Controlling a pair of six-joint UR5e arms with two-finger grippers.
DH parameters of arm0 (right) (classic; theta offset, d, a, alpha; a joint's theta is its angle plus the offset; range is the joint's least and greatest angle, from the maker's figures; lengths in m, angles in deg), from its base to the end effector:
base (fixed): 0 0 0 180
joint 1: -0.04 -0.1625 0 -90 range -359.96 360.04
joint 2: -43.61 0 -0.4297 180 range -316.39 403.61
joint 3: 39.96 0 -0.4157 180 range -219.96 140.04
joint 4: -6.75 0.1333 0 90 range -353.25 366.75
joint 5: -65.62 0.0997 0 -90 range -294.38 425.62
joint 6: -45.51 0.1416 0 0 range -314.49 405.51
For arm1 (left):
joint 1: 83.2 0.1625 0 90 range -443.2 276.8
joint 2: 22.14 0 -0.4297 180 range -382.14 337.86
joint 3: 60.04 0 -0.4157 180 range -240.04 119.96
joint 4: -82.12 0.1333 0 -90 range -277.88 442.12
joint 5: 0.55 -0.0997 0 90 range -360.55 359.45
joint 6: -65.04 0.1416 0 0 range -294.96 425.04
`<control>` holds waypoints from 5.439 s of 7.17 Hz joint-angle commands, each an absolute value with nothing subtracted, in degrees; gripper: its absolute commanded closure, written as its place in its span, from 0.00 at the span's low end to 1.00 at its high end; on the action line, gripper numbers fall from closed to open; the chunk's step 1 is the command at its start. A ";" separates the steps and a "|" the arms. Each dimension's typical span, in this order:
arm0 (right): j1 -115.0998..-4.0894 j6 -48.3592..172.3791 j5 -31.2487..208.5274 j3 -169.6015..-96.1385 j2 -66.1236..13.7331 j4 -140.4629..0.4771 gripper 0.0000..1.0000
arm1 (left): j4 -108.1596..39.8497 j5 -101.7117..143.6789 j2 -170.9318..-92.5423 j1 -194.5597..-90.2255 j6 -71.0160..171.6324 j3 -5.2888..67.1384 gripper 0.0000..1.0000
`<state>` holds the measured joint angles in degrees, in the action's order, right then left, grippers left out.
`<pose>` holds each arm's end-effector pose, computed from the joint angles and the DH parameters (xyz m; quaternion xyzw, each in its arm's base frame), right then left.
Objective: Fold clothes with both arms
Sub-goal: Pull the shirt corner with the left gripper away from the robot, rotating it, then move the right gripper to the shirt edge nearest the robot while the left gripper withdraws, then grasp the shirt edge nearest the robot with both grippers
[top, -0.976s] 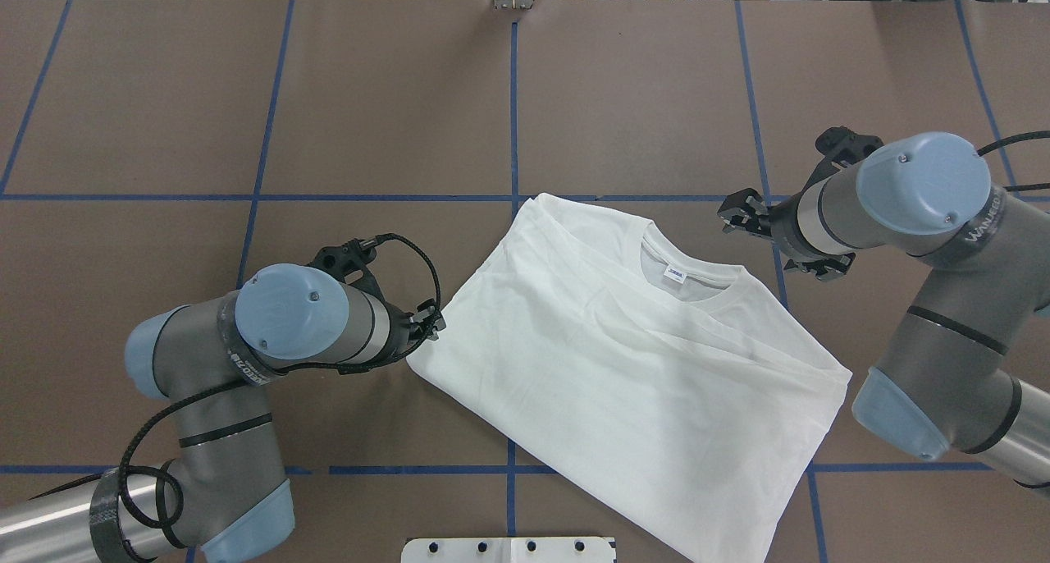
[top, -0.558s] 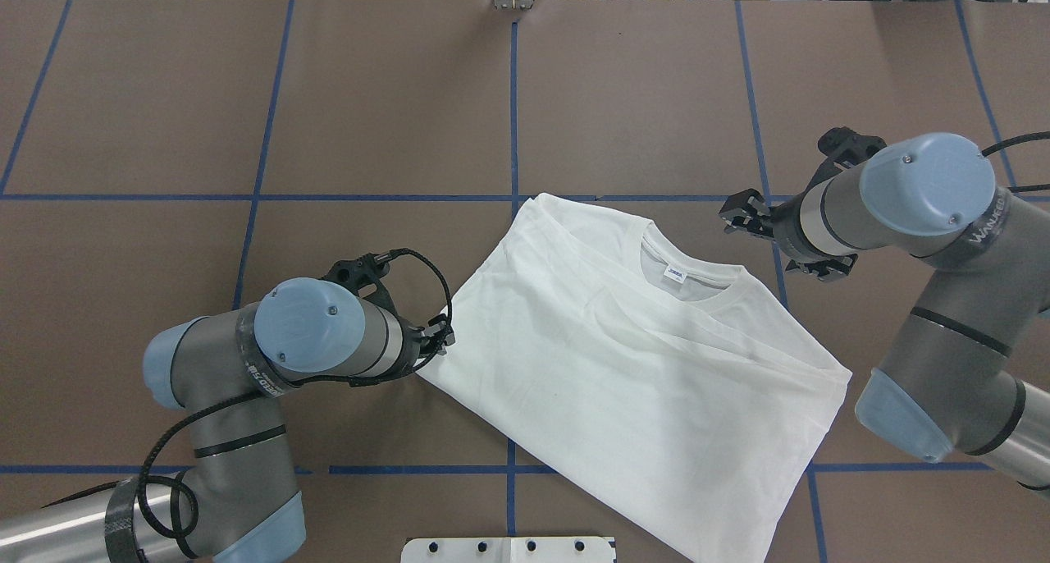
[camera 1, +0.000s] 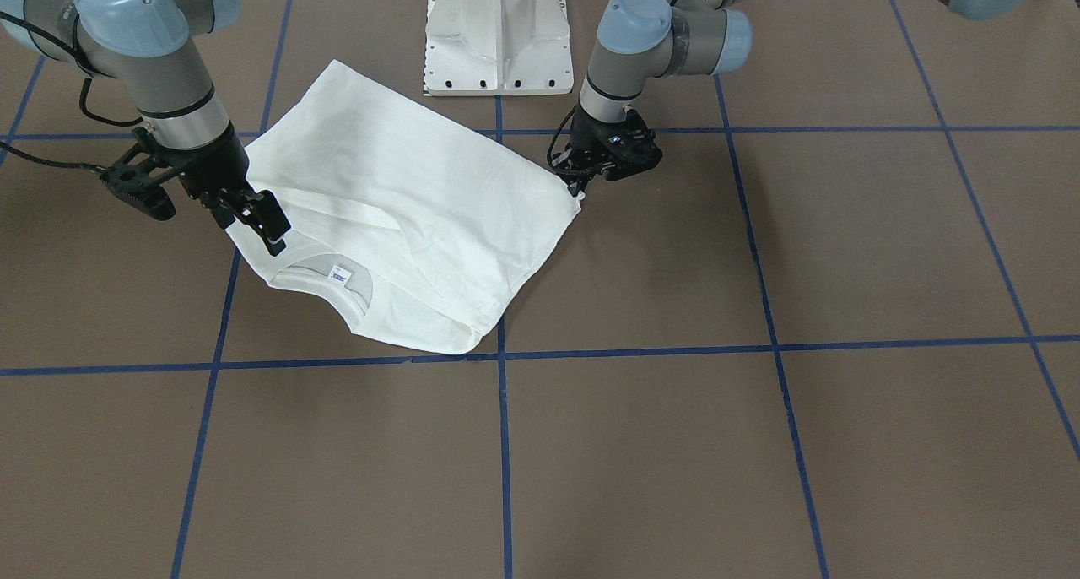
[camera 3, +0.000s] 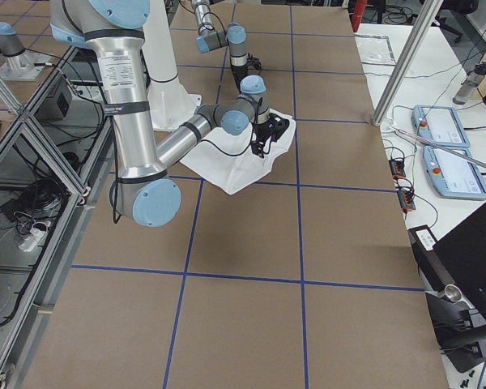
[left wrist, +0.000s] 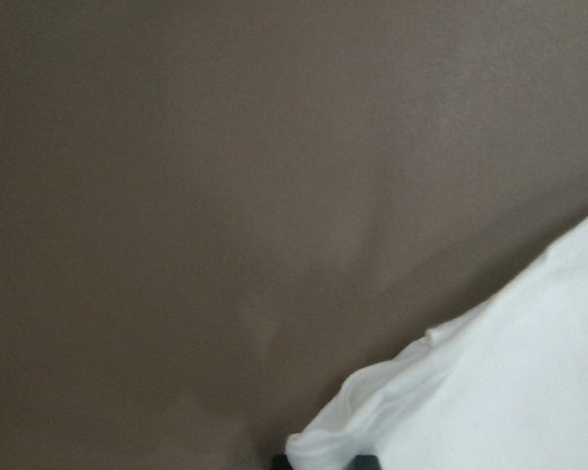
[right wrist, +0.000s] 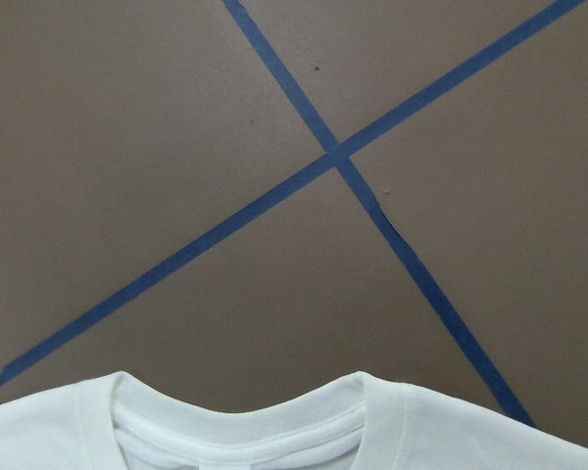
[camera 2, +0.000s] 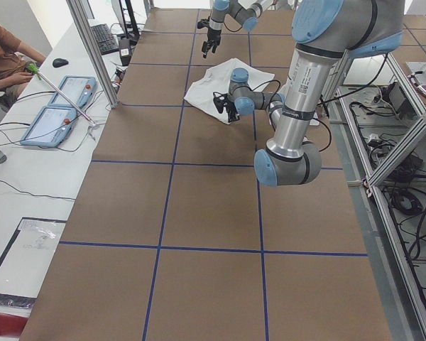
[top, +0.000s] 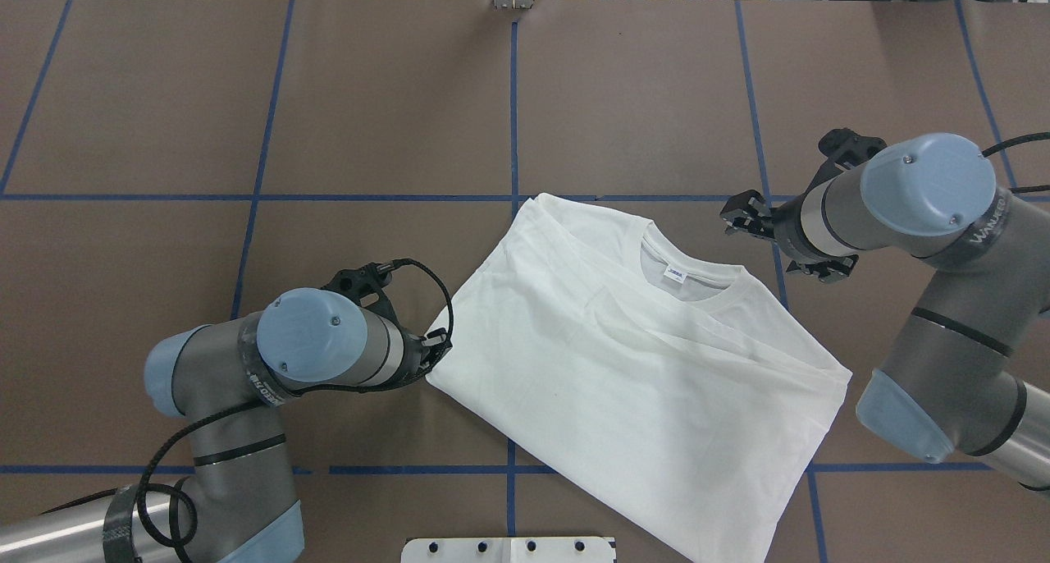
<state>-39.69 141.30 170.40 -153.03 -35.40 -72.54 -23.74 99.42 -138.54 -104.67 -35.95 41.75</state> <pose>-0.3943 -0.4541 0.3785 -0.0035 -0.3959 0.3096 0.8645 0.6016 -0.3535 0.2915 -0.0357 0.4578 -0.2101 0.8631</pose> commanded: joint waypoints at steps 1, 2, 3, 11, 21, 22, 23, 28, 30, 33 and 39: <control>-39.78 141.31 170.47 -153.08 -35.31 -72.61 0.00 | -23.78 99.38 -138.60 -111.11 -25.63 41.39 1.00; -39.78 141.31 170.56 -153.08 -35.31 -72.70 0.00 | -24.31 99.47 -138.95 -116.02 -20.10 41.12 1.00; -39.86 141.31 170.56 -153.25 -35.40 -72.79 0.00 | -25.18 99.47 -139.73 -120.85 -14.91 39.29 1.00; -33.57 144.88 169.86 -153.43 -29.09 -72.44 0.00 | -49.55 101.73 -155.62 -131.27 -11.34 8.67 0.36; -14.56 164.16 153.07 -146.40 -22.04 -74.45 0.00 | -47.34 107.20 -143.61 -131.62 -11.60 25.03 0.35; -14.20 164.16 152.81 -146.31 -22.04 -74.63 0.00 | -47.34 107.12 -143.61 -131.62 -11.60 25.38 0.35; -13.94 164.16 152.80 -146.05 -21.78 -74.63 0.01 | -47.16 107.12 -143.61 -131.71 -11.69 25.47 0.35; -13.67 164.16 152.80 -144.99 -21.51 -74.90 0.93 | -46.46 107.12 -139.58 -131.71 -11.78 30.46 0.34; -13.76 164.16 152.89 -145.78 -21.34 -74.90 1.00 | -44.19 107.12 -139.56 -131.63 -11.87 32.23 0.33; -13.59 165.29 153.16 -151.38 -22.39 -78.29 1.00 | -43.38 107.29 -139.39 -125.61 -25.22 35.03 0.32; -13.15 167.33 153.33 -154.57 -23.01 -80.78 1.00 | -23.28 90.51 -129.81 -96.47 -45.44 52.01 0.25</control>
<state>-13.05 167.31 153.30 -154.32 -22.97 -80.63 -26.56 91.25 -129.96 -98.04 -44.50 51.51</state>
